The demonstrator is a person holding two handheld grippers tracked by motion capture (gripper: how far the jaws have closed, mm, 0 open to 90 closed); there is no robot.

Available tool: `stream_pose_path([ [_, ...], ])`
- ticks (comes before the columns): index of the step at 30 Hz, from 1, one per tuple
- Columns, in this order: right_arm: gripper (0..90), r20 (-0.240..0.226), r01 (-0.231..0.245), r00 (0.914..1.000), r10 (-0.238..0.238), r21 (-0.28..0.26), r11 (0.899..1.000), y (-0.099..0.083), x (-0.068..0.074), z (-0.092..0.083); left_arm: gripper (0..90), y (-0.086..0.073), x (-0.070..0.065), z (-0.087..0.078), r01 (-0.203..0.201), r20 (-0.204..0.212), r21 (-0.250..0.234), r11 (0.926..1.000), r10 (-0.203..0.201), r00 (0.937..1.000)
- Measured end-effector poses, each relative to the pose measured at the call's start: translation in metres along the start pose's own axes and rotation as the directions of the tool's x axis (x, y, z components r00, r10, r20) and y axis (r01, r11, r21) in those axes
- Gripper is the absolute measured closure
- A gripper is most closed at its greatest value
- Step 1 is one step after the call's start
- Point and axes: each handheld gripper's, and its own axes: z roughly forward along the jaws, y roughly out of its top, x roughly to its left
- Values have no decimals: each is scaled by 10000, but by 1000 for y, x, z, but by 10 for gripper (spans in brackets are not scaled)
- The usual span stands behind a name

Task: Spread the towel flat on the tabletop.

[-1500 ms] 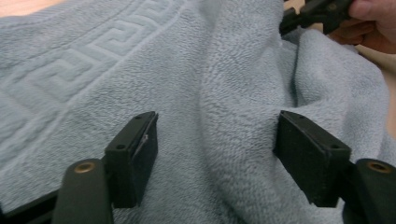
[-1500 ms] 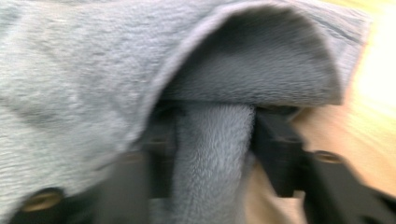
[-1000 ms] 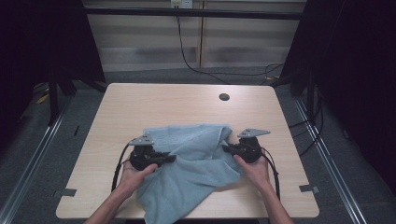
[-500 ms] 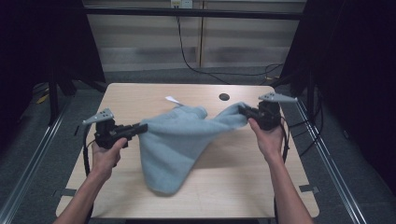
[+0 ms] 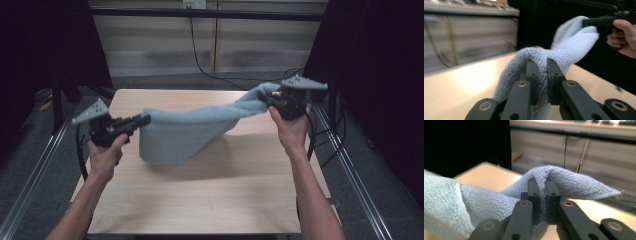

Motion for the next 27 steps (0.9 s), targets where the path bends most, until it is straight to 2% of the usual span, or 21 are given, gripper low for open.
stream_pose_path([
  [1, 855, -5, -1, 10000, 2, 217, 9998, -13, 2, -2, 827, -14, -3, 0, 23, 139, 237, 9997, -27, 9999],
  [3, 855, -160, -58, 9998, 70, 703, 9975, -42, 4, -7, 825, -41, -9, 0, 308, 578, 691, 9971, -348, 9977],
  [6, 855, -201, -261, 9994, 290, 1295, 9912, -87, 6, -18, 820, -71, -20, 4, 318, 1060, 1456, 9888, -475, 9932],
  [9, 852, -199, -431, 9987, 474, 1776, 9831, -123, 10, -29, 803, -92, -29, 8, 471, 1540, 2083, 9769, -803, 9848],
  [10, 850, -165, -521, 9983, 560, 1816, 9820, -133, 11, -34, 796, -97, -32, 8, 320, 1625, 2309, 9724, -710, 9842],
  [13, 838, -230, -918, 9949, 981, 1947, 9766, -161, 13, -49, 783, -109, -40, 8, 295, 2010, 2853, 9580, -899, 9755],
  [14, 831, -280, -1075, 9929, 1159, 2092, 9719, -169, 15, -53, 772, -113, -43, 8, 315, 2010, 3039, 9522, -964, 9748],
  [15, 812, -345, -1180, 9910, 1290, 2257, 9670, -177, 16, -55, 751, -115, -44, 7, 159, 1979, 3171, 9483, -825, 9767],
  [17, 713, -417, -1124, 9909, 1277, 2637, 9580, -192, 23, -59, 665, -117, -45, 4, 320, 1897, 3118, 9496, -952, 9772],
  [18, 690, -414, -958, 9929, 1117, 2807, 9550, -197, 28, -62, 657, -116, -44, 3, 426, 1963, 2992, 9532, -1052, 9749],
  [20, 619, -482, -947, 9923, 1139, 2968, 9502, -200, 33, -67, 634, -112, -40, 2, 430, 1883, 2839, 9579, -996, 9770],
  [22, 551, -363, -1061, 9920, 1208, 2775, 9548, -197, 34, -75, 611, -105, -36, 1, 546, 1818, 2494, 9669, -1022, 9780],
  [24, 530, -239, -1192, 9914, 1287, 2421, 9629, -191, 32, -83, 596, -96, -32, 0, 579, 1716, 2214, 9735, -973, 9804],
  [25, 523, -148, -1114, 9929, 1180, 2339, 9659, -188, 30, -86, 594, -93, -30, 0, 648, 1689, 1976, 9781, -991, 9806],
  [27, 518, -89, -976, 9947, 1025, 2325, 9677, -183, 27, -86, 585, -85, -24, 4, 691, 1509, 1834, 9806, -976, 9837],
])
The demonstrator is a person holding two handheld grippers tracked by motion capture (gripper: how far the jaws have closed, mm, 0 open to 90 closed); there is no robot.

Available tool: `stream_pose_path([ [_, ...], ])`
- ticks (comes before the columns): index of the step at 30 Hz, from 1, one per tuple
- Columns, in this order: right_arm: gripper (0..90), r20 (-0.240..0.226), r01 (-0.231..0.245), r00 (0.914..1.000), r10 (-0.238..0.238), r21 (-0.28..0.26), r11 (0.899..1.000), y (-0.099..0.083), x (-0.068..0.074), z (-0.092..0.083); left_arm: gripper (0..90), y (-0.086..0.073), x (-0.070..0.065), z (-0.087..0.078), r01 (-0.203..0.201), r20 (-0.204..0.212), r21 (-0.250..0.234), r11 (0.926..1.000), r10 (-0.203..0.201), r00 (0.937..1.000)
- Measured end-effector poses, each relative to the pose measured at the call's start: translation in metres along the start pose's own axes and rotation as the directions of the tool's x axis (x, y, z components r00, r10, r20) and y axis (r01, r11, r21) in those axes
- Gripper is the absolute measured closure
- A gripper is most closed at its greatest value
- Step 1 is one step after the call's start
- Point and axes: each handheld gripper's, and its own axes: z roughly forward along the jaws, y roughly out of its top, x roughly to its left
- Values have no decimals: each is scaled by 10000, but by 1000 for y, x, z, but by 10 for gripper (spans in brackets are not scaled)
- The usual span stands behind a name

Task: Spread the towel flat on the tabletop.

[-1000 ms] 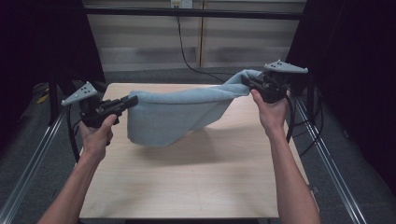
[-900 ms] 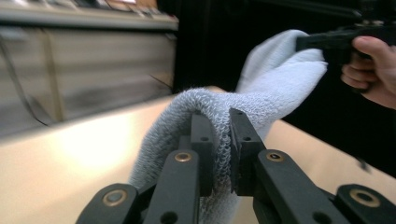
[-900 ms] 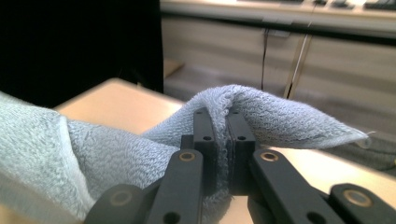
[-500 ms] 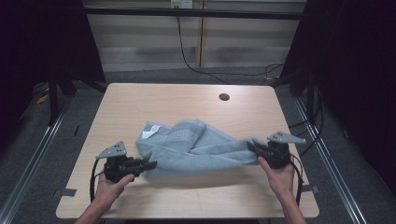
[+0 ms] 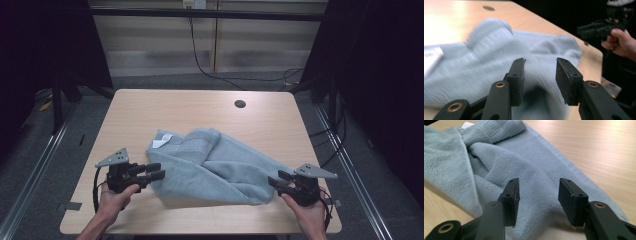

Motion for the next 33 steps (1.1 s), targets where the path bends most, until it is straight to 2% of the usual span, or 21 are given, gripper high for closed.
stream_pose_path([
  [1, 521, 48, 21, 10000, -21, 8, 10000, 2, -1, 1, 582, 4, 4, 3, 104, -28, -78, 9999, -104, 9999],
  [3, 578, -96, 143, 9999, -142, 168, 9998, 6, -2, 9, 585, 9, 14, 13, 241, -330, 83, 9997, -238, 9992],
  [6, 678, -249, 241, 9994, -231, 431, 9988, 10, -3, 31, 589, 7, 32, 38, 350, -1038, 798, 9962, -266, 9942],
  [7, 696, -298, 187, 9994, -173, 497, 9986, 10, -4, 38, 589, 3, 37, 47, 335, -1099, 1268, 9914, -195, 9937],
  [8, 701, -325, 126, 9994, -107, 584, 9982, 11, -5, 46, 591, -2, 40, 56, 98, -1345, 1799, 9836, 147, 9908],
  [9, 701, -363, 17, 9993, 8, 705, 9975, 10, -5, 52, 597, -9, 40, 65, -209, -1779, 2309, 9727, 633, 9820],
  [10, 700, -357, -47, 9993, 78, 855, 9963, 9, -5, 58, 600, -16, 42, 72, -275, -1774, 2727, 9617, 784, 9810],
  [11, 701, -382, 14, 9993, 24, 1012, 9949, 8, -3, 62, 617, -22, 42, 74, -219, -1611, 2767, 9607, 689, 9845],
  [12, 699, -429, 122, 9991, -73, 1150, 9933, 6, -2, 64, 623, -23, 42, 72, -154, -1523, 2678, 9634, 581, 9866],
  [13, 681, -527, 185, 9985, -121, 1224, 9923, 3, 0, 65, 638, -22, 40, 69, -130, -1510, 2795, 9601, 574, 9869],
  [14, 653, -569, 295, 9981, -222, 1321, 9908, 1, 1, 64, 651, -23, 38, 66, -282, -1445, 2957, 9549, 739, 9867],
  [15, 627, -603, 289, 9980, -210, 1332, 9907, -1, 3, 61, 656, -25, 36, 63, -292, -1352, 2975, 9543, 723, 9882],
  [17, 595, -649, 325, 9976, -237, 1377, 9899, -5, 5, 55, 660, -33, 32, 54, -127, -1231, 2844, 9586, 496, 9911],
  [20, 543, -499, 349, 9984, -278, 1474, 9885, -10, 9, 45, 659, -38, 25, 41, -111, -1113, 2985, 9543, 463, 9927],
  [22, 513, -280, 402, 9990, -357, 1781, 9832, -16, 10, 43, 657, -43, 20, 35, -27, -1107, 2923, 9563, 366, 9932],
  [23, 513, -181, 392, 9992, -363, 2008, 9789, -20, 10, 45, 657, -45, 18, 32, -16, -1072, 2970, 9549, 350, 9936],
  [24, 514, -85, 582, 9983, -578, 2284, 9718, -23, 10, 47, 656, -45, 17, 30, -127, -1062, 3020, 9532, 469, 9932],
  [27, 511, 183, 977, 9943, -1049, 2339, 9673, -20, 14, 53, 622, -47, 16, 27, 186, -1116, 2795, 9600, 133, 9937],
  [29, 507, 200, 960, 9945, -1031, 2242, 9698, -16, 10, 61, 573, -45, 17, 26, 349, -1103, 2624, 9643, -60, 9939],
  [33, 506, 200, 915, 9950, -980, 2138, 9726, -1, -5, 82, 538, -38, 19, 26, 338, -930, 2279, 9731, -128, 9956],
])
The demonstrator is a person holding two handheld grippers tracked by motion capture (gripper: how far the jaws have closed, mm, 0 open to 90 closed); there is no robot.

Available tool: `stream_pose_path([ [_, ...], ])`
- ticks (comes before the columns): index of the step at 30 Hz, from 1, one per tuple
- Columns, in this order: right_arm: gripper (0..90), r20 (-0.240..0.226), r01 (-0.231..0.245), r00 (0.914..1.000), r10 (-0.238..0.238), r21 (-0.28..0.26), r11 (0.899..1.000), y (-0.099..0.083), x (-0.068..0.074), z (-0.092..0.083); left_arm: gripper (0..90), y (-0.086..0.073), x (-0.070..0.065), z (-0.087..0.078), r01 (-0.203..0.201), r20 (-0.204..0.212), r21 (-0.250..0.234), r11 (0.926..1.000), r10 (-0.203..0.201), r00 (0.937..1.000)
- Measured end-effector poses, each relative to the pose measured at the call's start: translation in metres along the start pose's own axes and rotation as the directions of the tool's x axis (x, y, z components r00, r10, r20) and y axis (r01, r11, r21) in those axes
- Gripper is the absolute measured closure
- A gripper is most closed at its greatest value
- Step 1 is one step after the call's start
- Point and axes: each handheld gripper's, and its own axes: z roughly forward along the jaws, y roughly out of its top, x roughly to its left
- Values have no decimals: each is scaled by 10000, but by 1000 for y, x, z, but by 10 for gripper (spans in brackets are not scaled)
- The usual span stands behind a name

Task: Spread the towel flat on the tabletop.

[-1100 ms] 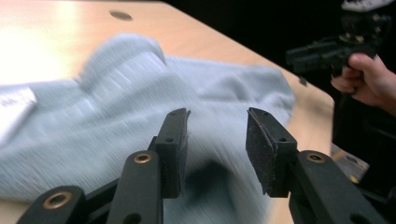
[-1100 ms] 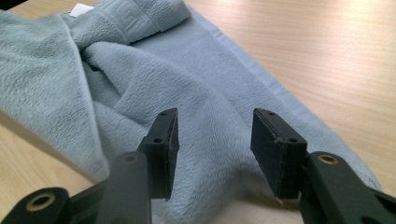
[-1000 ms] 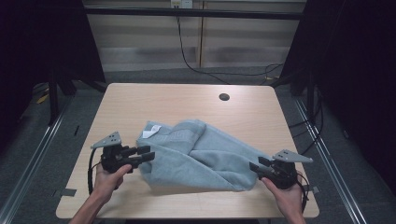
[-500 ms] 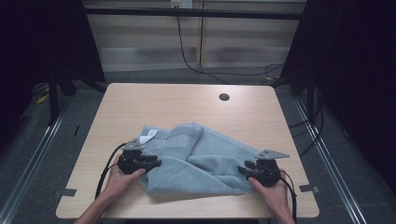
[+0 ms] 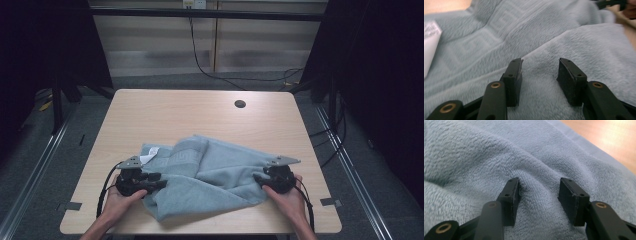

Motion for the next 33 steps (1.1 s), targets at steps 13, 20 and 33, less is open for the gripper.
stream_pose_path([
  [13, 445, -286, -80, 9996, 78, -61, 9999, 65, -22, 64, 437, 29, 12, 17, 19, -651, -462, 9989, -49, 9979],
  [20, 433, -1542, 324, 9871, -429, -700, 9970, 67, 11, 38, 624, 13, 31, 17, 37, -1251, 515, 9987, 28, 9921],
  [33, 382, -3595, 1421, 9219, -1448, -341, 9893, 28, 91, 11, 769, 7, 20, 17, -134, -1145, 861, 9962, 233, 9932],
])
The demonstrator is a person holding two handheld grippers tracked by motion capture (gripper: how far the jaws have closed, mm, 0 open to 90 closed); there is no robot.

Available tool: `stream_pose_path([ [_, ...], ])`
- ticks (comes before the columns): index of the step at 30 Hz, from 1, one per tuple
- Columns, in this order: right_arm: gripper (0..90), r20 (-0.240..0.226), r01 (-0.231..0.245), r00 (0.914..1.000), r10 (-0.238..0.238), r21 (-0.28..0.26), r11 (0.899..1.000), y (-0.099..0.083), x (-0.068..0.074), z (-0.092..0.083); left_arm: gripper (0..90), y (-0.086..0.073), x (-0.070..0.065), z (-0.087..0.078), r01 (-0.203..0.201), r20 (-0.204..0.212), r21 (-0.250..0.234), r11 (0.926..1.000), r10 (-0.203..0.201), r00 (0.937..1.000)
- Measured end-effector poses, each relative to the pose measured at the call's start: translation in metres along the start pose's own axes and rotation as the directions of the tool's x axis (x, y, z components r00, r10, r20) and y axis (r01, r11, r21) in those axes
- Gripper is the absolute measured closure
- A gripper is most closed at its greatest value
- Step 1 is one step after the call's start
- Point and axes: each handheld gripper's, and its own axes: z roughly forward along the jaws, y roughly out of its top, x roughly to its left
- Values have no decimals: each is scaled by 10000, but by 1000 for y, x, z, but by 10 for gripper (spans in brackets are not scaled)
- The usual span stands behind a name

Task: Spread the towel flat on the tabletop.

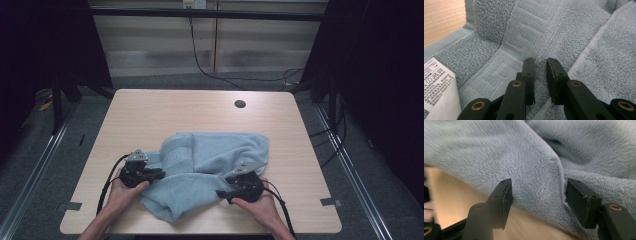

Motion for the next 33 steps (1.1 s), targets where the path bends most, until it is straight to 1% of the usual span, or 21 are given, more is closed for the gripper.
stream_pose_path([
  [2, 402, 168, 32, 9999, -32, 21, 10000, 0, -1, 7, 760, 1, 4, 2, 199, 26, -124, 9997, -198, 9998],
  [4, 417, 120, -143, 9998, 144, -134, 9998, 5, -6, 11, 761, 4, 9, 5, 412, -94, -253, 9988, -415, 9991],
  [5, 451, 238, -45, 9997, 47, -75, 10000, 7, -7, 13, 761, 6, 13, 7, 554, -196, -373, 9978, -561, 9982],
  [6, 479, 563, 228, 9982, -228, 16, 9997, 9, -9, 18, 761, 7, 15, 8, 615, -202, -406, 9973, -623, 9979],
  [7, 492, 751, 326, 9966, -328, 37, 9995, 11, -11, 19, 761, 8, 17, 10, 681, -230, -459, 9966, -693, 9973],
  [9, 532, 1114, 316, 9933, -318, 40, 9995, 16, -19, 23, 741, 8, 18, 9, 701, -167, -526, 9961, -711, 9973],
  [11, 560, 1475, 357, 9884, -353, 2, 9994, 19, -29, 26, 674, 7, 19, 5, 844, -97, -701, 9940, -852, 9963],
  [13, 594, 1822, 343, 9827, -338, 4, 9994, 22, -38, 26, 623, 8, 24, -4, 1059, 75, -1060, 9887, -1057, 9944],
  [14, 611, 1956, 317, 9802, -318, 39, 9995, 23, -42, 26, 621, 8, 28, -10, 1146, 162, -1277, 9852, -1134, 9934],
  [16, 662, 2104, 215, 9774, -222, 55, 9998, 24, -51, 24, 597, 6, 36, -23, 1496, 166, -1883, 9707, -1491, 9887],
  [17, 673, 2062, 220, 9783, -207, -41, 9997, 24, -55, 23, 589, 4, 39, -27, 1598, 170, -1997, 9667, -1596, 9870],
  [18, 683, 2057, 111, 9786, -102, -32, 9999, 23, -57, 21, 578, 2, 45, -32, 1770, -2, -2153, 9604, -1813, 9834],
  [20, 683, 1947, -234, 9805, 259, -151, 9996, 22, -63, 18, 527, -2, 51, -37, 1972, -243, -2263, 9539, -2079, 9778],
  [23, 599, 1737, -404, 9838, 446, -276, 9988, 25, -66, 9, 448, -8, 61, -43, 2396, -581, -2341, 9422, -2595, 9640],
  [24, 574, 1664, -439, 9848, 507, -442, 9981, 27, -63, 6, 430, -9, 64, -43, 2372, -764, -2237, 9453, -2596, 9627],
  [26, 509, 1587, -329, 9863, 457, -822, 9961, 35, -56, 3, 416, -13, 69, -40, 2538, -912, -2190, 9421, -2788, 9560],
  [29, 479, 980, -289, 9943, 416, -1275, 9914, 48, -42, 5, 404, -16, 73, -37, 2398, -1226, -2010, 9498, -2673, 9558],
  [30, 471, 783, -326, 9960, 436, -1365, 9901, 51, -38, 7, 404, -17, 74, -36, 2362, -1197, -1943, 9521, -2620, 9576],
  [31, 468, 604, -257, 9976, 348, -1458, 9890, 54, -33, 9, 404, -17, 73, -35, 2413, -1171, -1934, 9510, -2666, 9567],
  [32, 463, 386, -172, 9990, 233, -1508, 9884, 58, -28, 12, 403, -17, 73, -34, 2267, -1257, -1753, 9581, -2501, 9600],
  [33, 454, 188, -128, 9997, 158, -1500, 9886, 61, -24, 16, 405, -17, 71, -31, 2175, -1290, -1629, 9624, -2393, 9623],
])
